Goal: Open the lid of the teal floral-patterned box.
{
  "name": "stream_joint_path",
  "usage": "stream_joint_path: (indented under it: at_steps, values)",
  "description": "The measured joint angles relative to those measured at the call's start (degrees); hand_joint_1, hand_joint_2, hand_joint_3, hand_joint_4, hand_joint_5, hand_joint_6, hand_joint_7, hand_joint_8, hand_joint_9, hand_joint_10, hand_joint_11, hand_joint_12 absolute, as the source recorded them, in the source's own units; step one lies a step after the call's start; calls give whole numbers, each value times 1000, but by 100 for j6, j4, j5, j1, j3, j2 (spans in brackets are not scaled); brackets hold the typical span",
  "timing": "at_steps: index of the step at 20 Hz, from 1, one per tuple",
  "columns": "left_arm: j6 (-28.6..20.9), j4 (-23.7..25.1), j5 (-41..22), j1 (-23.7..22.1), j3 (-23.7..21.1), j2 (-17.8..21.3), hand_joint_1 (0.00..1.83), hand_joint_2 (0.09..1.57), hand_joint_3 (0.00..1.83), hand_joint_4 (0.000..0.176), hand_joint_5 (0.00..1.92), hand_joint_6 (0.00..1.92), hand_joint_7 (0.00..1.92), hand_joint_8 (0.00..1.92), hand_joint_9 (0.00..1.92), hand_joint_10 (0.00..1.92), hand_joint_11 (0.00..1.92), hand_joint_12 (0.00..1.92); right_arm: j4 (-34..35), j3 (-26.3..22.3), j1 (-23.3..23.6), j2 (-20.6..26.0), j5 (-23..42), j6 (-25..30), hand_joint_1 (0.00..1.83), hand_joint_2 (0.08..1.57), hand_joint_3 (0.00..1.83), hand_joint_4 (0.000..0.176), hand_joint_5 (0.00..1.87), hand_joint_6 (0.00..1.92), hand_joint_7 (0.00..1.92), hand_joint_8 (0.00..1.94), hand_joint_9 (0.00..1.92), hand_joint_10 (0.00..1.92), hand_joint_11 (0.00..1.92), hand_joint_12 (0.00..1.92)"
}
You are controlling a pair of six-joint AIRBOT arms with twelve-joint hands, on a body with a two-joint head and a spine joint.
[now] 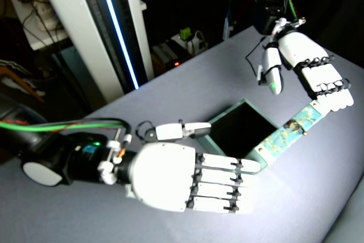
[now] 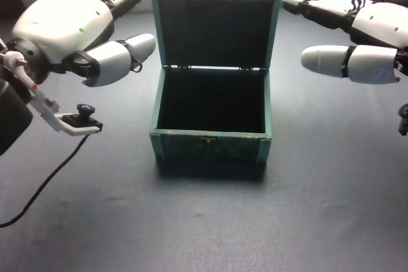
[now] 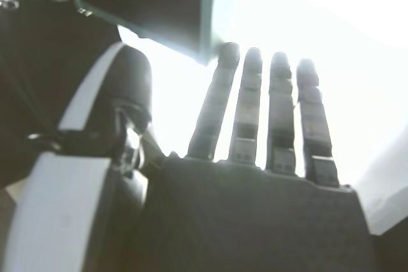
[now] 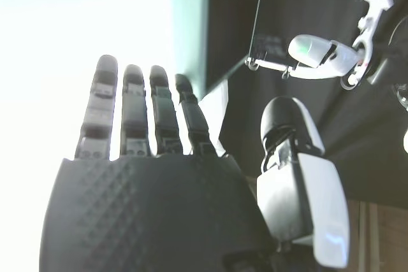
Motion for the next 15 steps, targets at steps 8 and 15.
stream_joint_path:
  at_steps: [8, 15]
  values:
    - [103, -243, -422, 293, -396, 658, 0, 1551, 5, 0, 148, 12, 141, 19, 101, 21, 93, 45, 94, -168, 17, 426, -63, -129, 0, 1317, 3, 0, 72, 2, 52, 4, 29, 4, 2, 90]
    - [-35, 678, -3541, 1637, -1899, 1703, 0, 1465, 0, 0, 91, 9, 90, 12, 44, 16, 5, 2, 767, -1779, -656, 1499, 2802, -570, 249, 1429, 5, 0, 129, 16, 83, 21, 41, 11, 45, 27]
